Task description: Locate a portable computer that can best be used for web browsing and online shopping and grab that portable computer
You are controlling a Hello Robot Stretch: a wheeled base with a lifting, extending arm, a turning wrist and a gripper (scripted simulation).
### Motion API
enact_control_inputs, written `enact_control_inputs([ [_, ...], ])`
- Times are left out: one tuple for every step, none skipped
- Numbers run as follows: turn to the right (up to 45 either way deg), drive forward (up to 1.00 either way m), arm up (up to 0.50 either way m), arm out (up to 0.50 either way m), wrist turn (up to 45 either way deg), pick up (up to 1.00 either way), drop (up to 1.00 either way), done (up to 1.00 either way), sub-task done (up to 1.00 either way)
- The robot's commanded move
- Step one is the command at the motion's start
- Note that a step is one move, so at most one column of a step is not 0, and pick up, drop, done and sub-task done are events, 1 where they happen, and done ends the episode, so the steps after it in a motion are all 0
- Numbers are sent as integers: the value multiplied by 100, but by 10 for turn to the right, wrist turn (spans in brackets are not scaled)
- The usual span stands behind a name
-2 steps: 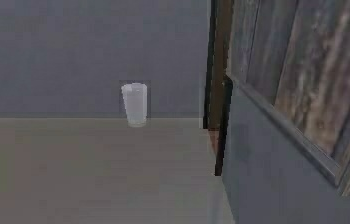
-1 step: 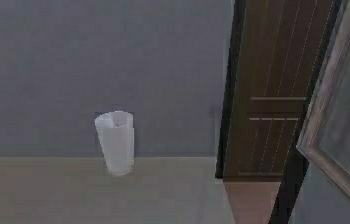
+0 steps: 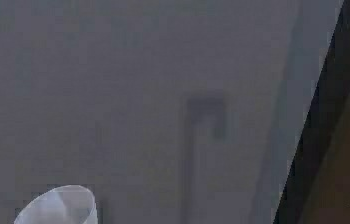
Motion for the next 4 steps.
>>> enact_control_inputs([
  [-330,0,0,0,0,0,0,0,0],
  [0,5,0,0,0,0,0,0,0],
  [450,0,0,0,0,0,0,0,0],
  [450,0,0,0,0,0,0,0,0],
])
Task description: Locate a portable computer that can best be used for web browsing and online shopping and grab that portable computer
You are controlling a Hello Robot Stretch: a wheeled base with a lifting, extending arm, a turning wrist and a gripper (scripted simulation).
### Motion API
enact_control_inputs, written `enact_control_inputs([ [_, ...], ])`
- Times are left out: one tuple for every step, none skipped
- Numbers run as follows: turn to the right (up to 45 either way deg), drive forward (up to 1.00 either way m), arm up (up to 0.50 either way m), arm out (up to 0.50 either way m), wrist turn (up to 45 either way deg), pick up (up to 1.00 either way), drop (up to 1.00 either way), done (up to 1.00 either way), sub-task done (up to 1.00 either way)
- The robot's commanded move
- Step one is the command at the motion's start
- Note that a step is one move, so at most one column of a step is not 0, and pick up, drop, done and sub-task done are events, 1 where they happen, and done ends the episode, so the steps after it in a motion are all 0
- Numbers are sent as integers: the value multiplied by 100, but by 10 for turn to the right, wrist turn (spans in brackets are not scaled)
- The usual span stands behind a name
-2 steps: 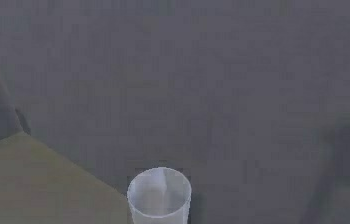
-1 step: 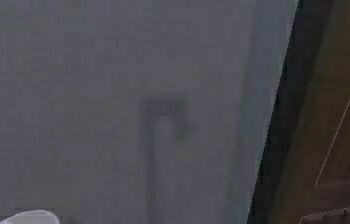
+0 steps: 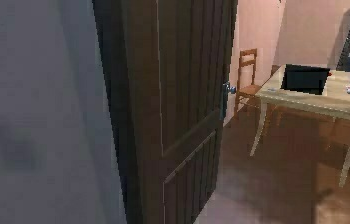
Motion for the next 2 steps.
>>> enact_control_inputs([
  [300,0,0,0,0,0,0,0,0],
  [0,25,0,0,0,0,0,0,0],
])
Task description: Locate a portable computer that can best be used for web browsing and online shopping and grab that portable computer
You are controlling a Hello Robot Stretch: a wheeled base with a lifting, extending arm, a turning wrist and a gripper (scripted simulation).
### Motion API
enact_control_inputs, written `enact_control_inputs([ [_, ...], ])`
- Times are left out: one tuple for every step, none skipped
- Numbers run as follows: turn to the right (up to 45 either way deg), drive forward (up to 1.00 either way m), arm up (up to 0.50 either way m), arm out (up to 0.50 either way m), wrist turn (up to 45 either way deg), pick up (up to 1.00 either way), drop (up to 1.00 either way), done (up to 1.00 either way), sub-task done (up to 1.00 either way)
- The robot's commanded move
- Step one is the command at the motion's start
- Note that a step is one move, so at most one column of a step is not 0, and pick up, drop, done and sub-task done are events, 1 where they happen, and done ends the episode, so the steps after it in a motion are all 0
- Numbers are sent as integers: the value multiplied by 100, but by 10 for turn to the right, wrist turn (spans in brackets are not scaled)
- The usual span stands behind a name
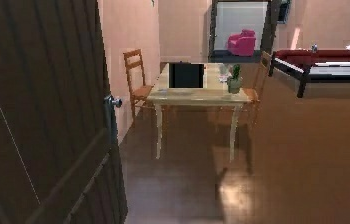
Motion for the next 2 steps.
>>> enact_control_inputs([
  [30,0,0,0,0,0,0,0,0],
  [0,100,0,0,0,0,0,0,0],
])
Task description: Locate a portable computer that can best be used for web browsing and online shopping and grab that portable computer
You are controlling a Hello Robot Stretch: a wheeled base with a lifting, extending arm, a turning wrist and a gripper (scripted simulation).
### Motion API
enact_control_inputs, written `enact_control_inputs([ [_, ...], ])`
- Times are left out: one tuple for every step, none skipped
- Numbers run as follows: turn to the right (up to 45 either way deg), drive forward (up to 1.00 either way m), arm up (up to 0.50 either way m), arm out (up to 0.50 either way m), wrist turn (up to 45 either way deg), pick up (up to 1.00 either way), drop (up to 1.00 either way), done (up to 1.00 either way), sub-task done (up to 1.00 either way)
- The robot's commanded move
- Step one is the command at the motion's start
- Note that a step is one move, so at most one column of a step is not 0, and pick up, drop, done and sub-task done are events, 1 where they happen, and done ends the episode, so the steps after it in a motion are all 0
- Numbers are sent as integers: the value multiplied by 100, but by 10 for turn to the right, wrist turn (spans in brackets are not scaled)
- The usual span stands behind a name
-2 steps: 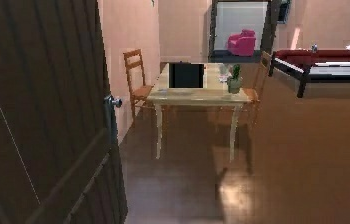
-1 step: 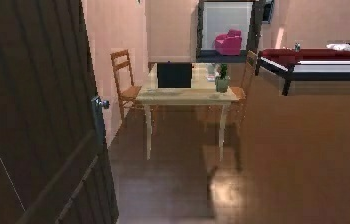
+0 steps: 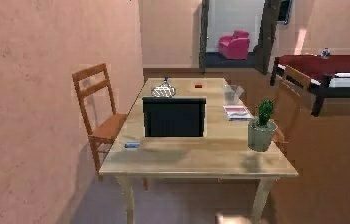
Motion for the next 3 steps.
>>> enact_control_inputs([
  [30,0,0,0,0,0,0,0,0],
  [0,35,0,0,0,0,0,0,0],
  [-450,0,0,0,0,0,0,0,0],
])
